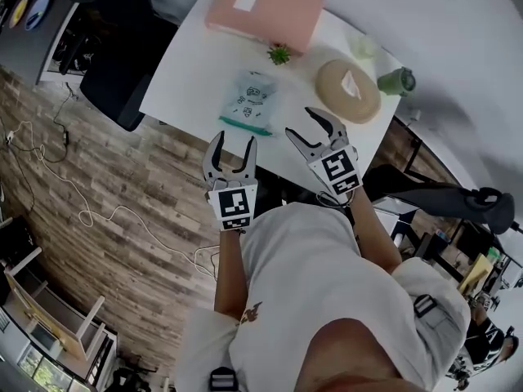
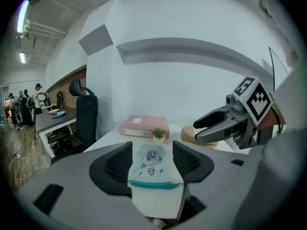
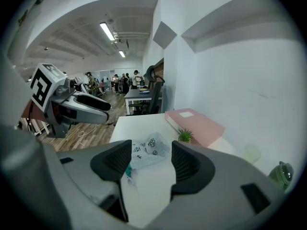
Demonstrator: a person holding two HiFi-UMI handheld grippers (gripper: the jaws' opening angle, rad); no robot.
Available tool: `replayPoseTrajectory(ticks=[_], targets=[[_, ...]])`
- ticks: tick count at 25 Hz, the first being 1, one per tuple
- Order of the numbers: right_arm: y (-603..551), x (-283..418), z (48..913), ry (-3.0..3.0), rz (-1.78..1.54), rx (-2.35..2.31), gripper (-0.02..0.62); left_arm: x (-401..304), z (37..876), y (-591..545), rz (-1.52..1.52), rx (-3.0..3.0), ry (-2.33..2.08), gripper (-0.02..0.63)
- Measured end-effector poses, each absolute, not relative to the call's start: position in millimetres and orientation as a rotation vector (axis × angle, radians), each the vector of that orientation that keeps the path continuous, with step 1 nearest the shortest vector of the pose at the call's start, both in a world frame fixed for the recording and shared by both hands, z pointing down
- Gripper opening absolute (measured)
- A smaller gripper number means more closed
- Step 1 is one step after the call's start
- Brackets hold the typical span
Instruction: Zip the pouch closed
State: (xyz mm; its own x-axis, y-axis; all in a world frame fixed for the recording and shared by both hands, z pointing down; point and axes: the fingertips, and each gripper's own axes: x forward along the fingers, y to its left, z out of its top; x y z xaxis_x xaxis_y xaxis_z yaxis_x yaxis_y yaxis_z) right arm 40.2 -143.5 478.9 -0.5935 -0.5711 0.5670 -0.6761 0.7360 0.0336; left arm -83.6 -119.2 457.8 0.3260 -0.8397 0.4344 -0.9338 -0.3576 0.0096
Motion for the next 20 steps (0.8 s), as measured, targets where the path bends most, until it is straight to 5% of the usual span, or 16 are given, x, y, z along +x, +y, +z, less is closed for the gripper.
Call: replayPoseTrajectory(ticks=[9, 20], targets=[[-137.5, 36.1, 534.0, -2.292, 0.284, 0.840, 0.247, -74.2, 516.6, -115.0, 0.579, 2.297, -1.469, 0.241], [-121.2, 30.7, 591.6, -2.240, 0.316, 0.636, 0.153, -54.5, 571.9, -99.6, 0.647, 2.254, -1.354, 0.232]])
